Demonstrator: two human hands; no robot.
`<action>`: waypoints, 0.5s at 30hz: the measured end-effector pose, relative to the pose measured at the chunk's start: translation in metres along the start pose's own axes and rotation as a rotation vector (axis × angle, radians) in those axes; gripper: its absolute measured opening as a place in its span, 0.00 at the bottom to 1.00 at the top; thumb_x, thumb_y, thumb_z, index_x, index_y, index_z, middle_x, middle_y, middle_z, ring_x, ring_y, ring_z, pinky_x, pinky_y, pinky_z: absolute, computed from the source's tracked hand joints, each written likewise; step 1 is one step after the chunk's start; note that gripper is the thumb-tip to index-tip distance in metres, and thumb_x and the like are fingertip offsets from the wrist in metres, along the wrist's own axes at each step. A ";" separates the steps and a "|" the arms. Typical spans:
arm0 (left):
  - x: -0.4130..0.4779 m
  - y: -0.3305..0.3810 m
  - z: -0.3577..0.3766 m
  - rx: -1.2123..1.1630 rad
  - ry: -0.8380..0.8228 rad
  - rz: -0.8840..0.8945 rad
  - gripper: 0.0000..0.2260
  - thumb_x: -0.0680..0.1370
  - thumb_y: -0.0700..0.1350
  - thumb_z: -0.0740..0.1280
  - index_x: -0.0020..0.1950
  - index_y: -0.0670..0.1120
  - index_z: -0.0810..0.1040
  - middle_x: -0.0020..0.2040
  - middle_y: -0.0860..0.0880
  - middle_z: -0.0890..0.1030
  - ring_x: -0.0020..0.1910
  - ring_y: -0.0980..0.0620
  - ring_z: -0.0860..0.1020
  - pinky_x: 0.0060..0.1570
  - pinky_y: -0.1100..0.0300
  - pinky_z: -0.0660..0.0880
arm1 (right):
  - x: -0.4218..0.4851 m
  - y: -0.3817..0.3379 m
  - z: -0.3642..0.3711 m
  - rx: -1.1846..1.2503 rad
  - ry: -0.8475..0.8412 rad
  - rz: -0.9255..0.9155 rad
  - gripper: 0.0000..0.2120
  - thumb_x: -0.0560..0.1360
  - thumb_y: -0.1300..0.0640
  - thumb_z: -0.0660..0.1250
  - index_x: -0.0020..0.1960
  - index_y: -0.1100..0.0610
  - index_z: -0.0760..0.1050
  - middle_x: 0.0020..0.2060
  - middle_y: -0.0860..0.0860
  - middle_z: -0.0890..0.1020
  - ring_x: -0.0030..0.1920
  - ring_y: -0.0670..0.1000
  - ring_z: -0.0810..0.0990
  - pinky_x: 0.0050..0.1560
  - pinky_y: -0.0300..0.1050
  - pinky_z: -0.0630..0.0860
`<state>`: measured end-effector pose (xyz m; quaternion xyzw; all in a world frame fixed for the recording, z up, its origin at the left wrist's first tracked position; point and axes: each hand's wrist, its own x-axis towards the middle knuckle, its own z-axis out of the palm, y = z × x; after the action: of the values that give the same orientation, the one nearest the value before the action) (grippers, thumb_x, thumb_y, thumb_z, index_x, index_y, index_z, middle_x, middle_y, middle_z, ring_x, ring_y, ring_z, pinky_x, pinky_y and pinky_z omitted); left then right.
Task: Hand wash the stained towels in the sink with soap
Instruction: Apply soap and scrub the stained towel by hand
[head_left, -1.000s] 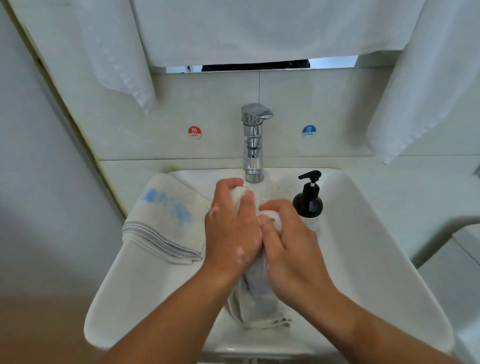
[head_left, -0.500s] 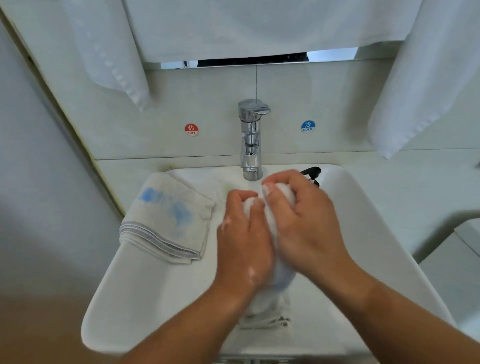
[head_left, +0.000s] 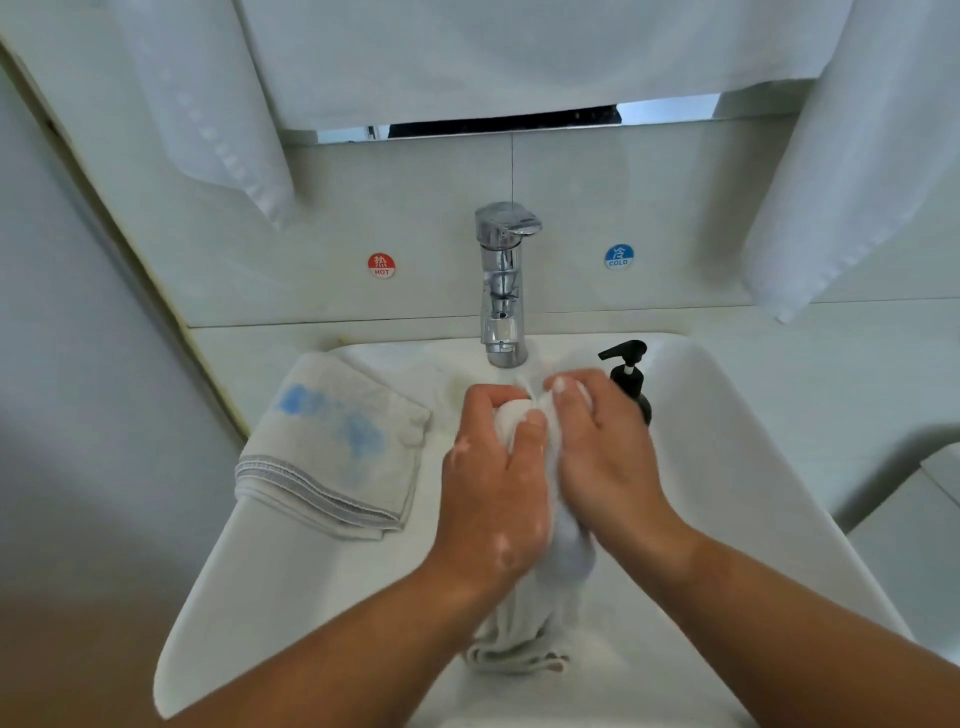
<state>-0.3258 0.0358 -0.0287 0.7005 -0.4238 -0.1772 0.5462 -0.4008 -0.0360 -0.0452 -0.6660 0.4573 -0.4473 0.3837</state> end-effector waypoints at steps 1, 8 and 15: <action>0.008 -0.003 -0.001 0.029 0.008 0.000 0.02 0.82 0.48 0.64 0.53 0.55 0.74 0.44 0.58 0.80 0.46 0.62 0.77 0.46 0.65 0.72 | -0.007 0.008 0.003 -0.036 -0.082 0.055 0.09 0.84 0.50 0.58 0.52 0.51 0.75 0.43 0.44 0.81 0.47 0.45 0.79 0.50 0.43 0.74; 0.035 -0.021 0.008 0.070 0.048 -0.107 0.06 0.84 0.47 0.59 0.55 0.49 0.74 0.46 0.51 0.80 0.49 0.48 0.78 0.49 0.56 0.71 | 0.007 -0.006 0.010 -0.074 -0.089 -0.115 0.03 0.82 0.53 0.62 0.54 0.47 0.74 0.42 0.42 0.81 0.46 0.41 0.79 0.46 0.30 0.71; 0.053 -0.023 0.010 0.058 0.085 -0.079 0.04 0.82 0.46 0.64 0.55 0.50 0.75 0.44 0.56 0.79 0.47 0.53 0.78 0.49 0.63 0.73 | -0.007 0.027 0.021 -0.141 -0.259 0.164 0.10 0.84 0.50 0.56 0.54 0.54 0.72 0.45 0.50 0.81 0.49 0.52 0.80 0.48 0.47 0.73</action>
<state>-0.2925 -0.0109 -0.0420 0.7389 -0.3774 -0.1563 0.5360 -0.3891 -0.0348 -0.0785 -0.7036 0.4872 -0.2919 0.4271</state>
